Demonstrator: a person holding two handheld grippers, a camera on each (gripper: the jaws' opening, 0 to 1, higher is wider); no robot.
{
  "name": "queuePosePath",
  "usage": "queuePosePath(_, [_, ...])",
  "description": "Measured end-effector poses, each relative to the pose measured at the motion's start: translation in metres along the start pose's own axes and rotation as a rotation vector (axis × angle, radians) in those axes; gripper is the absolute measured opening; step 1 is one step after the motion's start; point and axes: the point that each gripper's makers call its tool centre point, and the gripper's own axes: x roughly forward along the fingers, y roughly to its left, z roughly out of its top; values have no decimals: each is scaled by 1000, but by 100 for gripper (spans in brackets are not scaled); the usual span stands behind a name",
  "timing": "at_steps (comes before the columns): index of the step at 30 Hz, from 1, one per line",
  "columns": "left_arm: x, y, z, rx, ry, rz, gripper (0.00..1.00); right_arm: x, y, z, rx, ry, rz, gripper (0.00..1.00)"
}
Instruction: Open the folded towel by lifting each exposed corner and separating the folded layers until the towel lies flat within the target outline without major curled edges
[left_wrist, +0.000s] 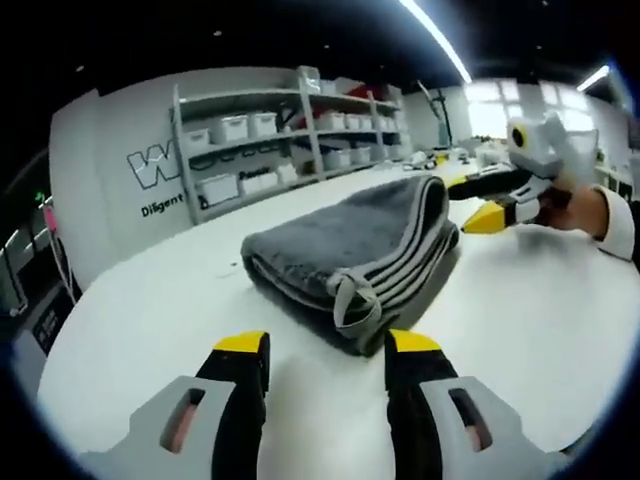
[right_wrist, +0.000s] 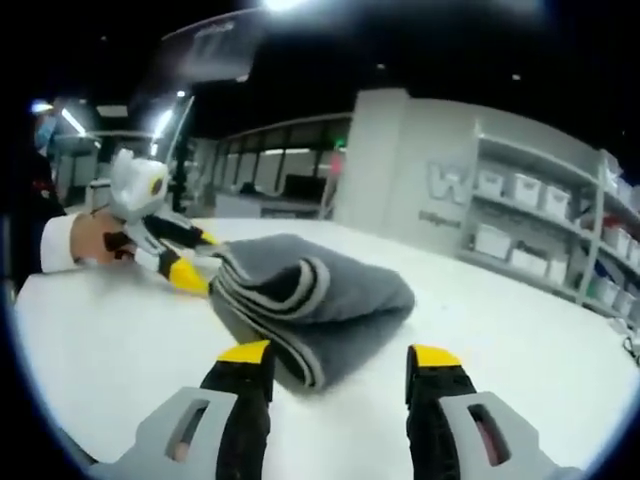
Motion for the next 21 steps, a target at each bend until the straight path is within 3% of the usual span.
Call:
queuePosePath(10, [2,-2,-4,-19,17,5,44,1,-2,-1,0,7,-18,46])
queuePosePath(14, [0,-5,2,-29,-12,-7,33,1,0,-2,8,11,-18,43])
queuePosePath(21, [3,-10,1,-48,-6,-17,31,3,4,-5,17,22,-17,40])
